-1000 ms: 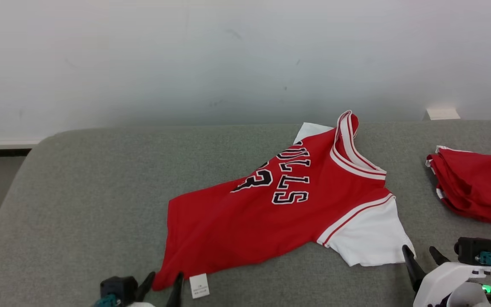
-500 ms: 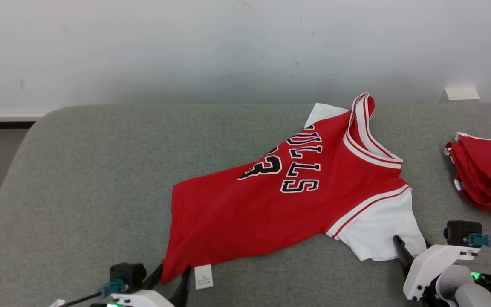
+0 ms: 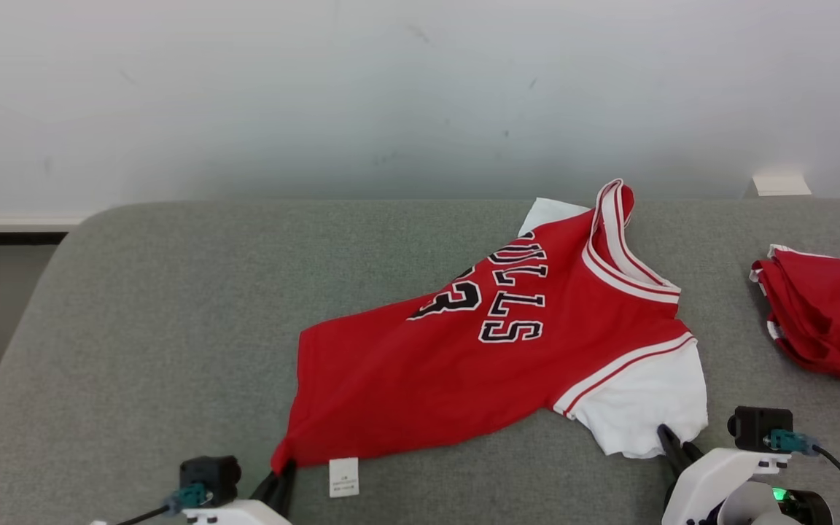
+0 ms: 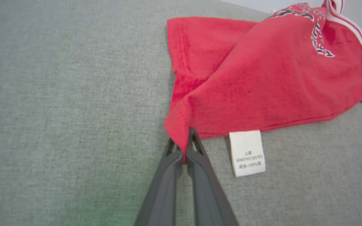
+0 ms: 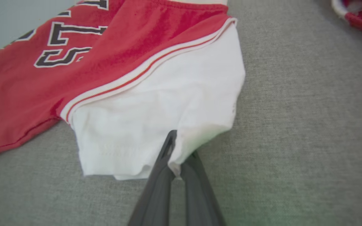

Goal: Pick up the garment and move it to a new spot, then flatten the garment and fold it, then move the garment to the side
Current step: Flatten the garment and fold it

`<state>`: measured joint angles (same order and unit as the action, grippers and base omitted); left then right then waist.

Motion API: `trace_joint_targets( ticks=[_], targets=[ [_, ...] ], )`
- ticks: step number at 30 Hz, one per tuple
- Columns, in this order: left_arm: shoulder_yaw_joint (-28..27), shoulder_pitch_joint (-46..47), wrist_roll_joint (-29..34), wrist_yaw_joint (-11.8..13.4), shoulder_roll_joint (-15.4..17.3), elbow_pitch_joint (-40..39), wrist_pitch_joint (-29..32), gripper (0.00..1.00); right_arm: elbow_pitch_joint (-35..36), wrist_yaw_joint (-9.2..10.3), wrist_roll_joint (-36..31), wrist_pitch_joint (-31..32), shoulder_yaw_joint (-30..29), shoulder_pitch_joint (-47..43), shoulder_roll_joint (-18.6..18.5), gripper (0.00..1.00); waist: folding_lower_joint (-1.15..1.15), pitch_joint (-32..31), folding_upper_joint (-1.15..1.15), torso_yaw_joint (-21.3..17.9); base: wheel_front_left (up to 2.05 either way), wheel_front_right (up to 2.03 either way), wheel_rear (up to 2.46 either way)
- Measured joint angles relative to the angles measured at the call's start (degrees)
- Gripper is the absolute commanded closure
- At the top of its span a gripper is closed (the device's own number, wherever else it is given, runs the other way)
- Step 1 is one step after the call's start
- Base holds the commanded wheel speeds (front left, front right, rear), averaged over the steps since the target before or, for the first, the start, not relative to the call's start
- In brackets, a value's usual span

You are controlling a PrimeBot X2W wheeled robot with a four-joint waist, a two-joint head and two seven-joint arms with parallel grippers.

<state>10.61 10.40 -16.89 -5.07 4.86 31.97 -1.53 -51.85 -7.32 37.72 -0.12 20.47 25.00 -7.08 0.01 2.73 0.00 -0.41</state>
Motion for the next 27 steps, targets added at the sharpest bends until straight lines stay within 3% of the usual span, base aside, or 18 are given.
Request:
trace_joint_targets(
  ticks=[6,16,21,27],
  targets=[
    [0.3,-0.6,-0.3,-0.2,0.8,-2.2,-3.0,1.0,2.4,-0.09,2.1,-7.7,1.5,-0.5,-1.4,1.0,0.0,-2.2,0.0,-0.1,0.0,0.0,0.0],
    [2.1,5.3,1.5,-1.2,5.3,-10.4,-2.5,1.0,15.3,-0.14,7.2,-13.7,3.9,2.8,-5.0,1.0,-0.01,-1.8,0.0,-0.6,0.0,0.0,0.0],
    [1.9,14.8,0.8,-1.6,6.6,-9.4,0.1,1.0,17.5,-0.14,10.5,-12.7,4.5,10.2,-6.6,1.0,-0.01,2.1,0.0,-0.8,0.0,0.0,0.0],
    [3.0,32.5,-2.1,-2.3,8.5,-1.7,2.6,1.0,15.0,-0.14,11.7,-10.7,4.6,26.2,-9.5,1.0,0.0,9.3,0.0,-0.6,0.0,0.0,0.0]
  ],
)
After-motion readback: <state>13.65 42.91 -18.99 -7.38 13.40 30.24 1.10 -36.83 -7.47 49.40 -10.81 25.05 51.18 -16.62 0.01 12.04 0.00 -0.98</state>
